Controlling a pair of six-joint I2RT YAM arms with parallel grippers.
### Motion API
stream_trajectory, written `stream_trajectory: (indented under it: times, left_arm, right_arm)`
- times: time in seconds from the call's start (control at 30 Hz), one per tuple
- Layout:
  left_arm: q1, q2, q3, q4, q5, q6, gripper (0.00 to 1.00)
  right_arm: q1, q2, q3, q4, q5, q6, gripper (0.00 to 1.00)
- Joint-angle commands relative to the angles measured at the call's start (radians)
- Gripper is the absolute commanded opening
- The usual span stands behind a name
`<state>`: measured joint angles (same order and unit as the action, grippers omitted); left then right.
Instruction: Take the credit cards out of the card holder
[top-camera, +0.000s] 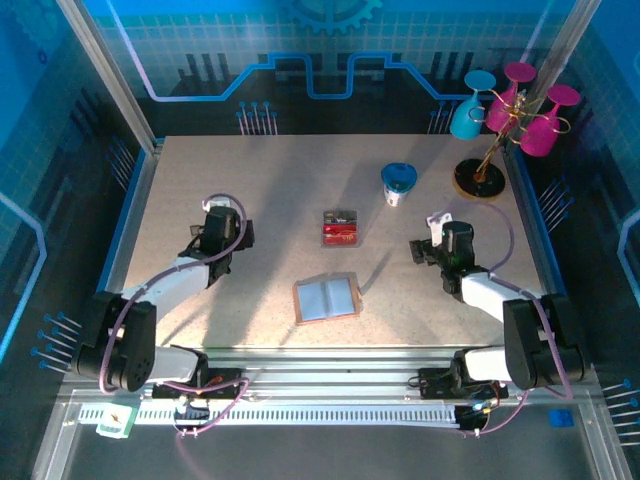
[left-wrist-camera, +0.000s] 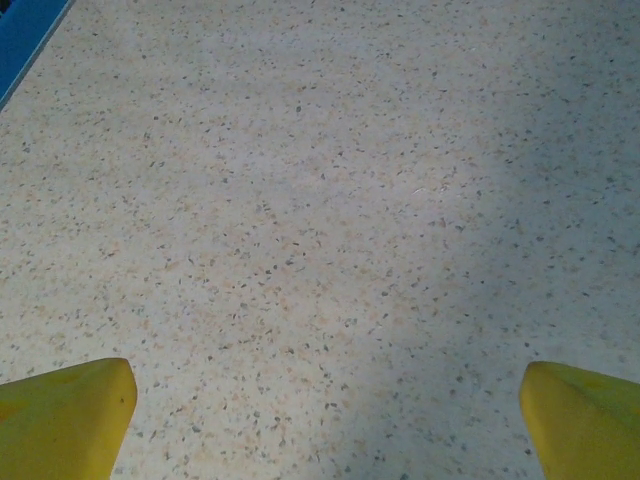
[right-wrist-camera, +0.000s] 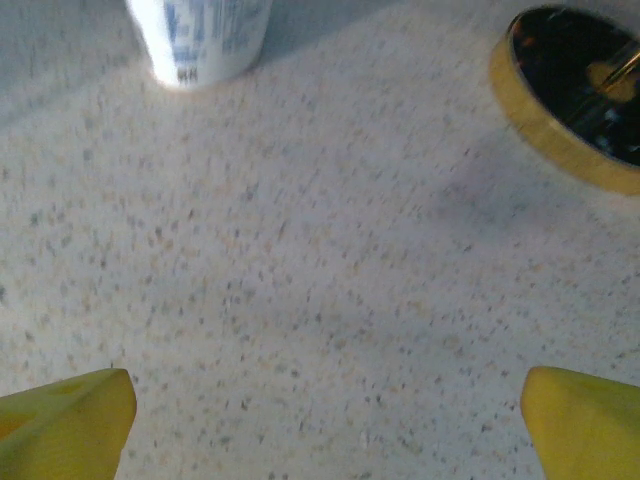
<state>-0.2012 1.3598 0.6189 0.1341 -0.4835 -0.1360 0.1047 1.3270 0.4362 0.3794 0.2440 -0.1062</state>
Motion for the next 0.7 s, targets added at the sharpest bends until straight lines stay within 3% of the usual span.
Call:
stream_trajectory:
  times: [0.0,0.33,0.57,0.67]
  left_arm:
    - [0.029,0.036,-0.049,0.235,-0.024,0.068,0.99]
    - [0.131,0.092,-0.193,0.642,0.116,0.115,0.99]
    - [0.185,0.160,-0.227,0.738,0.278,0.097,1.00]
    - [0.188,0.189,-0.269,0.851,0.324,0.119,0.99]
  right_arm:
    - [-0.017,-0.020,-0.037,0.219,-0.029,0.061,1.00]
    - [-0.022,0.112,-0.041,0.433,-0.055,0.120,1.00]
    - [-0.008,0.190,-0.031,0.483,-0.054,0.101,1.00]
    - [-0.008,0.203,-0.040,0.510,-0.055,0.103,1.00]
